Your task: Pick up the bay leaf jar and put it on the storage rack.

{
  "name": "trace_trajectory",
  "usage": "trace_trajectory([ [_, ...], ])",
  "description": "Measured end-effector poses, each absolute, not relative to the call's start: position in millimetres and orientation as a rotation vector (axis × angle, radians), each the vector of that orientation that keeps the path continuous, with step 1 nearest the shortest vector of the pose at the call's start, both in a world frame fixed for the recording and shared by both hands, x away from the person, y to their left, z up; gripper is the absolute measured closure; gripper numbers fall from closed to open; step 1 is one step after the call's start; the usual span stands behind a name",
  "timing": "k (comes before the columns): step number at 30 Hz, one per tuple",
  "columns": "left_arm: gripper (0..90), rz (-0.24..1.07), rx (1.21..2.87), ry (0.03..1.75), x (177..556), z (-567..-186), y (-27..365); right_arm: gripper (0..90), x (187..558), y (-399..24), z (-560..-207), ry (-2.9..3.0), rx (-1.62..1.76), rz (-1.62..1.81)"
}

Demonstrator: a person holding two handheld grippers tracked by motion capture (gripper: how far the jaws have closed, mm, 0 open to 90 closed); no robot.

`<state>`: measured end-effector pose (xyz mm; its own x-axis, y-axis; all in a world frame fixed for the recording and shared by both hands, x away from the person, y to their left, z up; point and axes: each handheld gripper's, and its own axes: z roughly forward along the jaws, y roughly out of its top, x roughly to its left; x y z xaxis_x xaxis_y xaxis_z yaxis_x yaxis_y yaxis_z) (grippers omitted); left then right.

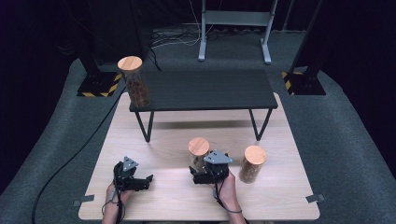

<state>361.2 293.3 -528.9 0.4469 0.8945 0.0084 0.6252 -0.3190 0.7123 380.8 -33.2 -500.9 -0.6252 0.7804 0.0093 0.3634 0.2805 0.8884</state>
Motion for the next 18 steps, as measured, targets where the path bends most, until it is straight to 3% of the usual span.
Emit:
trace_trajectory([
  [18, 0.5, 0.533, 2.057, 1.267, 361.6, -529.0, 293.5, 2.3, 395.0, -26.2, -501.9, 2.073, 0.984, 1.366],
])
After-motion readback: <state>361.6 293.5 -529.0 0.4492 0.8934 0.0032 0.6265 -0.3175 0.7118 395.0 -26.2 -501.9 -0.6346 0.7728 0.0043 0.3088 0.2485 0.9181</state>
